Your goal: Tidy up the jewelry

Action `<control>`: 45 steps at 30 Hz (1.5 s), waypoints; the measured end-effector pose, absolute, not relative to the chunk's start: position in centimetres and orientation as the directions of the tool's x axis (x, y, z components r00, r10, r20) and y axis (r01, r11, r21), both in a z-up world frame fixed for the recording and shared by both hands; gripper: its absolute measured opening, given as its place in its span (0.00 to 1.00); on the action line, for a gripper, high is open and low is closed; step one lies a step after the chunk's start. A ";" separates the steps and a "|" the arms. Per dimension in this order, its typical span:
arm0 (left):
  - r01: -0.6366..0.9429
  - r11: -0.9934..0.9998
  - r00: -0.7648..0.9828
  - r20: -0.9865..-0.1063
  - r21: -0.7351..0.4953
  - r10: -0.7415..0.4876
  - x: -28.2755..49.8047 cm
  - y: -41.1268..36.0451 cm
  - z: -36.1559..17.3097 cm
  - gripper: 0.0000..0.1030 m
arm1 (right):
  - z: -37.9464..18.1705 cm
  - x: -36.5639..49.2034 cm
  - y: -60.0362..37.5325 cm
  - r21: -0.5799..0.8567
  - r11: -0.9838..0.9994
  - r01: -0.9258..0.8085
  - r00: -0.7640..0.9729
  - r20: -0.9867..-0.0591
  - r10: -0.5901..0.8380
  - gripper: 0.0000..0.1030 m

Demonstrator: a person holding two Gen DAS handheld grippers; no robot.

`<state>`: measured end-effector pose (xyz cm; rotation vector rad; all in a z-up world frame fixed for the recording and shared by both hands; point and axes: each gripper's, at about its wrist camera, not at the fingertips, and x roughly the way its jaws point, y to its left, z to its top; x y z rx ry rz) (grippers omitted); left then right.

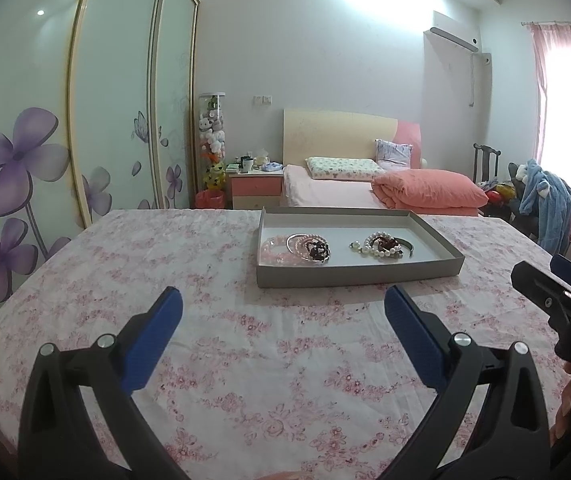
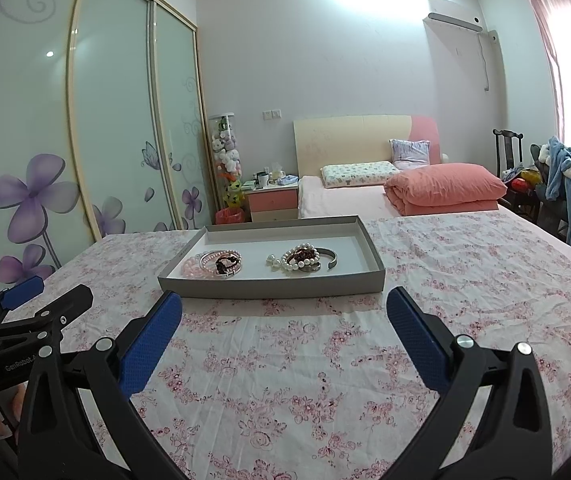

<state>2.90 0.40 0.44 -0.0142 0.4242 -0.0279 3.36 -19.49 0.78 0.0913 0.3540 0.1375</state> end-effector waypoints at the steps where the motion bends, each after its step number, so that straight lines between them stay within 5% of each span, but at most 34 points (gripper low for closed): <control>1: 0.024 1.000 0.910 -0.413 -0.020 -0.030 3.0 0.4 0.5 0.96 | 0.7 3.3 -19.5 0.113 0.987 -0.118 0.928 -0.340 0.150 0.98; 45: 0.030 0.999 0.900 -0.435 -0.015 -0.034 3.5 0.1 -0.3 0.96 | -0.5 3.1 -19.6 0.122 0.986 -0.112 0.924 -0.354 0.148 0.98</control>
